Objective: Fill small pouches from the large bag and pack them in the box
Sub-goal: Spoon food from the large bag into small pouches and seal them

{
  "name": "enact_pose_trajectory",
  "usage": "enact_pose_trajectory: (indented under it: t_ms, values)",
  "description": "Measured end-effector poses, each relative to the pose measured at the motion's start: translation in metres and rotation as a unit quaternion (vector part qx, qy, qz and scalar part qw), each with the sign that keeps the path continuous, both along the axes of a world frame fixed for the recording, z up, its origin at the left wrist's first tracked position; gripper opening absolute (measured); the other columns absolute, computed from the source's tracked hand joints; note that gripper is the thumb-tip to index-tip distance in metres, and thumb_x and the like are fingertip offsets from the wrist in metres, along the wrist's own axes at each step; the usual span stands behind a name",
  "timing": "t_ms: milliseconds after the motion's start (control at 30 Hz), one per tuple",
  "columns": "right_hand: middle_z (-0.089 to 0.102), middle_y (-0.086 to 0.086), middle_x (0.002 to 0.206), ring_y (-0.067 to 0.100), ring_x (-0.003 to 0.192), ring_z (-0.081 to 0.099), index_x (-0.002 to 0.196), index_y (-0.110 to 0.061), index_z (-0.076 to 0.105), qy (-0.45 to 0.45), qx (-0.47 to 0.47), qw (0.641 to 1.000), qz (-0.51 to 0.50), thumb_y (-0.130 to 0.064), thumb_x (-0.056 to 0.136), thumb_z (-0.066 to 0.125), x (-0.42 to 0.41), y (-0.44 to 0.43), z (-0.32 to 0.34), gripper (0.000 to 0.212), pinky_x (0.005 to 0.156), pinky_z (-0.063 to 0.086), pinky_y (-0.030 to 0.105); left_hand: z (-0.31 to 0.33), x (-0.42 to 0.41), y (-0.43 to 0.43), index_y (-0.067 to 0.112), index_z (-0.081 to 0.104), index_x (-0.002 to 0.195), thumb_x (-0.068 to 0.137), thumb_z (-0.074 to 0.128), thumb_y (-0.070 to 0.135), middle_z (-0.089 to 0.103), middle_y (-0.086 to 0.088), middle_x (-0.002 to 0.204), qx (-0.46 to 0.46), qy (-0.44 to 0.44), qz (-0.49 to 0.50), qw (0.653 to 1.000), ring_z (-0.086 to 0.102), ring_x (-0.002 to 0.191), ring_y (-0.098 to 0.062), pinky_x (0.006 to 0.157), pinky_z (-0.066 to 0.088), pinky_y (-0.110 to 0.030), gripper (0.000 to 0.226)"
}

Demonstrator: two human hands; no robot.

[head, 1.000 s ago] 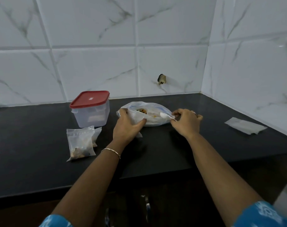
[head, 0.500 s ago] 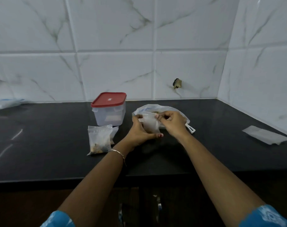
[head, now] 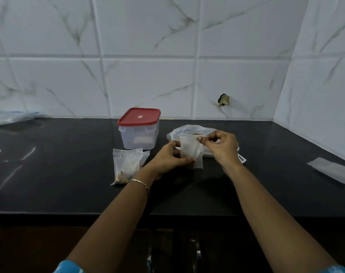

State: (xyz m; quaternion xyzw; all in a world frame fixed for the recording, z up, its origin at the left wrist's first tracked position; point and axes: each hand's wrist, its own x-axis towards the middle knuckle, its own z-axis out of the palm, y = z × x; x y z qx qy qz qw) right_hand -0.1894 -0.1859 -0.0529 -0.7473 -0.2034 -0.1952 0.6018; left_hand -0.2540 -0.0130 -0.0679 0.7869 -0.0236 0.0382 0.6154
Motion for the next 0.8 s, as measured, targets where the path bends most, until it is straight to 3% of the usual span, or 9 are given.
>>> enact_pose_trajectory:
  t_ms: [100, 200, 267, 400, 533, 600, 733, 800]
  values:
    - [0.066, -0.008, 0.067, -0.013, 0.059, 0.056, 0.073, 0.0, 0.071, -0.006, 0.007, 1.0, 0.021, -0.017, 0.073, 0.083, 0.002, -0.001, -0.001, 0.021, 0.06, 0.04, 0.002, 0.006, -0.003, -0.004, 0.01, 0.057, 0.115, 0.087, 0.07, 0.02, 0.069, -0.009, 0.106, -0.091, -0.04, 0.037, 0.994, 0.07, 0.092, -0.022, 0.083, 0.058, -0.036, 0.033]
    - [0.066, -0.007, 0.067, -0.01, 0.061, 0.057, 0.072, 0.001, 0.07, -0.014, 0.007, 0.999, 0.035, -0.017, 0.073, 0.083, 0.0, -0.001, -0.002, 0.022, 0.063, 0.042, 0.005, 0.01, -0.002, -0.004, 0.005, 0.062, 0.107, 0.095, 0.06, 0.018, 0.067, -0.002, 0.093, -0.083, -0.1, 0.11, 0.985, 0.064, 0.082, -0.009, 0.067, 0.054, -0.016, 0.018]
    - [0.064, -0.008, 0.065, -0.009, 0.06, 0.057, 0.071, 0.002, 0.069, -0.016, 0.014, 0.999, 0.042, -0.014, 0.074, 0.083, -0.001, -0.001, -0.003, 0.021, 0.063, 0.043, 0.005, 0.011, 0.0, -0.003, 0.005, 0.064, 0.105, 0.095, 0.059, 0.018, 0.067, -0.003, 0.093, -0.051, -0.118, 0.129, 0.983, 0.063, 0.08, -0.005, 0.064, 0.051, -0.011, 0.017]
    - [0.068, -0.012, 0.07, -0.007, 0.071, 0.06, 0.07, -0.014, 0.071, -0.009, 0.021, 0.997, 0.07, -0.019, 0.073, 0.083, -0.002, 0.0, -0.003, 0.014, 0.076, 0.048, 0.013, 0.009, 0.004, -0.001, 0.011, 0.066, 0.104, 0.094, 0.06, 0.023, 0.069, -0.006, 0.102, -0.031, -0.129, 0.16, 0.978, 0.064, 0.095, -0.014, 0.069, 0.052, -0.016, 0.017]
    - [0.074, -0.01, 0.089, 0.005, 0.099, 0.064, 0.082, -0.021, 0.077, 0.015, -0.012, 0.995, 0.098, -0.038, 0.072, 0.082, 0.0, 0.002, -0.007, 0.02, 0.098, 0.048, 0.037, 0.01, 0.004, -0.003, 0.014, 0.065, 0.102, 0.094, 0.06, 0.023, 0.068, -0.007, 0.107, -0.037, -0.121, 0.165, 0.978, 0.063, 0.102, -0.018, 0.083, 0.056, -0.028, 0.013]
    - [0.075, -0.009, 0.093, 0.012, 0.103, 0.064, 0.086, -0.021, 0.078, 0.008, -0.018, 0.995, 0.096, -0.041, 0.074, 0.08, -0.001, 0.001, -0.007, 0.023, 0.1, 0.047, 0.045, 0.011, 0.001, -0.004, 0.015, 0.065, 0.099, 0.092, 0.062, 0.021, 0.067, -0.007, 0.106, -0.043, -0.124, 0.156, 0.979, 0.063, 0.101, -0.018, 0.082, 0.056, -0.028, 0.01]
    - [0.073, -0.01, 0.087, 0.01, 0.097, 0.064, 0.082, -0.025, 0.075, 0.0, -0.026, 0.994, 0.106, -0.026, 0.081, 0.077, -0.005, 0.004, -0.004, 0.002, 0.093, 0.049, 0.034, 0.01, -0.001, -0.005, 0.014, 0.066, 0.099, 0.087, 0.069, 0.02, 0.068, -0.004, 0.104, -0.025, -0.139, 0.119, 0.983, 0.064, 0.099, -0.014, 0.076, 0.054, -0.021, 0.014]
    - [0.07, -0.012, 0.086, 0.005, 0.094, 0.062, 0.081, -0.027, 0.072, -0.006, -0.039, 0.993, 0.115, -0.025, 0.083, 0.075, -0.008, 0.006, -0.004, 0.004, 0.088, 0.047, 0.024, 0.01, -0.001, -0.005, 0.014, 0.067, 0.098, 0.088, 0.068, 0.018, 0.069, -0.003, 0.1, -0.02, -0.149, 0.112, 0.982, 0.064, 0.097, -0.012, 0.072, 0.052, -0.016, 0.011]
